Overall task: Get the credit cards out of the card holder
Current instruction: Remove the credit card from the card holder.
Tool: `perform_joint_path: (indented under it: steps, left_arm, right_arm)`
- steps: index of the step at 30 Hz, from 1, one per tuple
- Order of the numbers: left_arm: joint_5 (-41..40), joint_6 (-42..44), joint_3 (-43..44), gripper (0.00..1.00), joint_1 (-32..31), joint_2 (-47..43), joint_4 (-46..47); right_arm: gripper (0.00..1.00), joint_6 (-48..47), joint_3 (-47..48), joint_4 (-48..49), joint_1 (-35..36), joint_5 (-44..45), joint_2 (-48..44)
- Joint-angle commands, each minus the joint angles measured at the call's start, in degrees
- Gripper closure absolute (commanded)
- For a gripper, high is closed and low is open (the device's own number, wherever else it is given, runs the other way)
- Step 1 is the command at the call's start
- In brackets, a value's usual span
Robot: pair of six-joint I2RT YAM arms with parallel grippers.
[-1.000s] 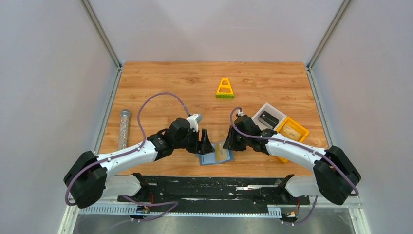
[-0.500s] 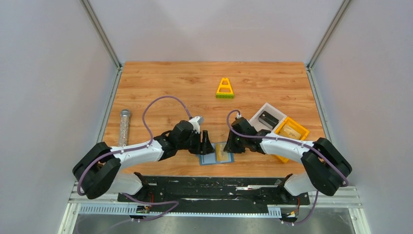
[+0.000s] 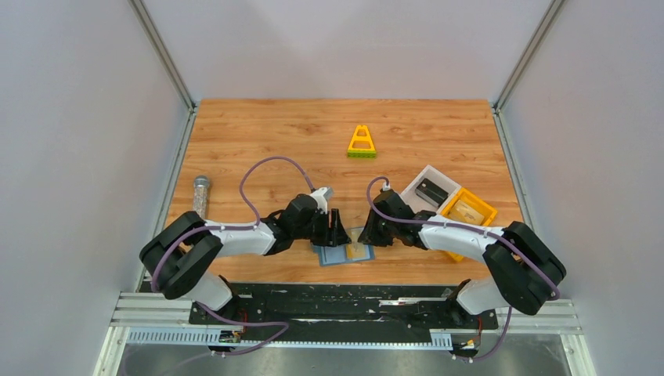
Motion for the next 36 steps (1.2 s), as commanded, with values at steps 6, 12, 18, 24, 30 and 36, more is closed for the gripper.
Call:
perform_joint_path:
  steps: [6, 12, 18, 24, 30, 36]
  left_arm:
    - [0.27, -3.10, -0.59, 0.41, 0.25, 5.72, 8.33]
    - [0.89, -4.55, -1.36, 0.44, 0.25, 5.73, 10.49]
    - [2.42, -6.40, -2.04, 0.56, 0.22, 6.64, 13.60]
    - [2.65, -6.93, -2.18, 0.79, 0.23, 5.19, 13.55]
    - [2.23, -6.40, -2.30, 0.98, 0.37, 2.93, 11.87]
    - [1.65, -6.89, -3.29, 1.00, 1.68, 0.66, 9.72]
  right_arm:
    - [0.79, 0.91, -2.47, -0.27, 0.26, 1.09, 1.70]
    - [0.80, 0.90, -2.63, 0.06, 0.26, 1.00, 1.69]
    - [0.79, 1.03, -2.92, 0.24, 0.26, 0.99, 1.96]
    - [0.80, 1.36, -3.22, 0.27, 0.26, 1.26, 1.85]
    - [0.80, 1.51, -3.45, 0.26, 0.26, 1.51, 1.78]
    - [0.79, 1.79, -3.62, 0.05, 0.13, 1.79, 1.78]
